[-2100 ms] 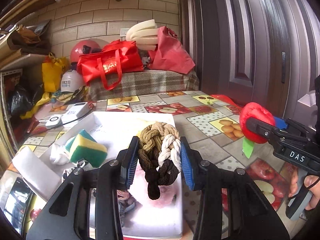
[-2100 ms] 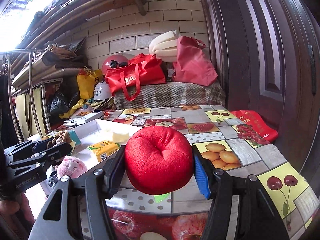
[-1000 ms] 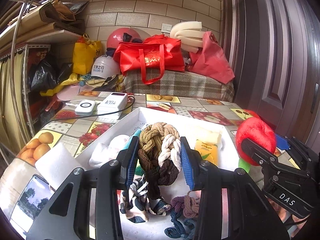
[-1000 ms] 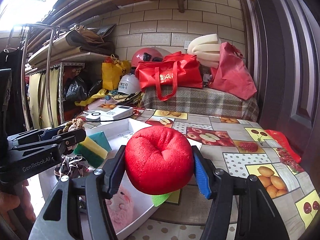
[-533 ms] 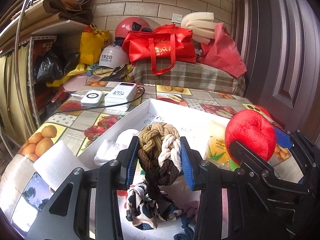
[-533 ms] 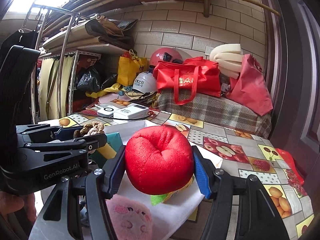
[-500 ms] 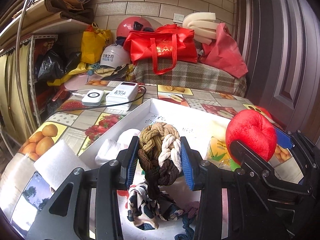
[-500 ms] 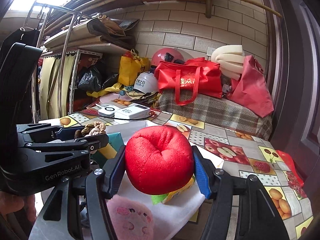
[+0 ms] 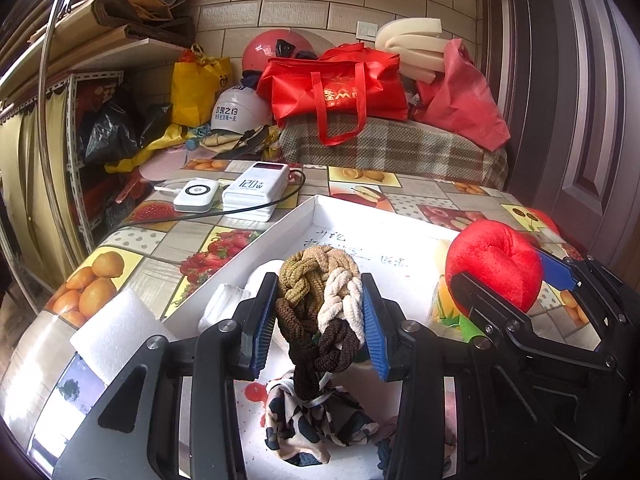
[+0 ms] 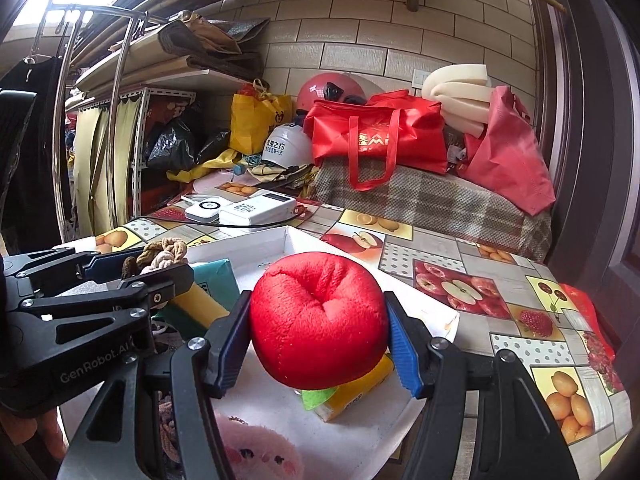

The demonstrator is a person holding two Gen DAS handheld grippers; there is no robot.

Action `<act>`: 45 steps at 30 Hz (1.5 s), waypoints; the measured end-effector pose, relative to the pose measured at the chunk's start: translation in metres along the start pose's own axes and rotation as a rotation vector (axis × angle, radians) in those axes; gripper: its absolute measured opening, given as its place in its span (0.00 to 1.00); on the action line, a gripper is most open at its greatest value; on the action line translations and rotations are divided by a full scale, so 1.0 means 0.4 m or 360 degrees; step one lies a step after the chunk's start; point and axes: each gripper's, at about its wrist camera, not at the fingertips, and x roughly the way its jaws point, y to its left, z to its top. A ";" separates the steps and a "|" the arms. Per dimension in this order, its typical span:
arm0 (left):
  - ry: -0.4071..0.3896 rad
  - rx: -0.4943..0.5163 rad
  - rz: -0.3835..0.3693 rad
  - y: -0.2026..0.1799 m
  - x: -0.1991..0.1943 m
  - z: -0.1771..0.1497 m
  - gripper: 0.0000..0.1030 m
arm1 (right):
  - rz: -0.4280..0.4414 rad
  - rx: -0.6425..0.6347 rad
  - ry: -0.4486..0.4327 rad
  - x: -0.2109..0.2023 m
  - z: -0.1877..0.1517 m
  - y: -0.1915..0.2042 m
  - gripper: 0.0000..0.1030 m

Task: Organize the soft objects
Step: 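Lower the rope toy and apple plush into the tray and open both tools, then withdraw both open tools away from the tray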

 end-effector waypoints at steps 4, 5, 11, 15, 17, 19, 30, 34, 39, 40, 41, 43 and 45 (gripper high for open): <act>-0.0004 -0.0003 0.0008 0.003 0.000 0.001 0.39 | 0.0004 0.0009 0.0016 0.004 0.000 -0.005 0.63; -0.0006 -0.0008 0.0013 0.005 0.001 0.000 0.42 | -0.0002 0.0017 0.0021 0.004 0.000 -0.007 0.65; -0.0056 -0.0122 0.0100 0.049 -0.013 -0.006 0.76 | -0.0034 0.0150 0.0018 0.004 -0.003 -0.048 0.89; -0.0068 -0.0158 0.0117 0.065 -0.019 -0.009 0.79 | -0.0044 0.0132 0.0005 0.000 -0.002 -0.042 0.90; -0.0073 -0.0159 0.0122 0.067 -0.021 -0.009 0.80 | -0.0050 0.0124 -0.0001 0.000 -0.001 -0.039 0.90; -0.0083 -0.0157 0.0123 0.062 -0.024 -0.009 0.81 | -0.0052 0.0124 -0.0011 -0.002 -0.002 -0.039 0.90; -0.0203 -0.0109 0.0131 0.040 -0.088 -0.027 0.83 | -0.0103 0.0232 -0.0136 -0.049 -0.010 -0.067 1.00; -0.0246 -0.0034 0.0135 0.008 -0.119 -0.039 0.84 | -0.0099 0.0262 -0.0136 -0.070 -0.018 -0.078 1.00; -0.0238 -0.0021 0.0069 -0.014 -0.142 -0.051 0.84 | -0.0080 0.0287 -0.0131 -0.112 -0.039 -0.094 1.00; -0.0239 -0.0018 0.0056 -0.020 -0.148 -0.054 0.84 | -0.0076 0.0290 -0.0135 -0.124 -0.044 -0.098 1.00; -0.0237 -0.0014 0.0043 -0.026 -0.153 -0.057 0.84 | -0.0074 0.0289 -0.0138 -0.136 -0.049 -0.102 1.00; -0.0218 0.0003 0.0019 -0.040 -0.159 -0.062 0.84 | -0.0076 0.0276 -0.0141 -0.163 -0.062 -0.105 1.00; -0.0203 0.0017 -0.0007 -0.056 -0.168 -0.068 0.84 | -0.0082 0.0263 -0.0137 -0.191 -0.076 -0.111 1.00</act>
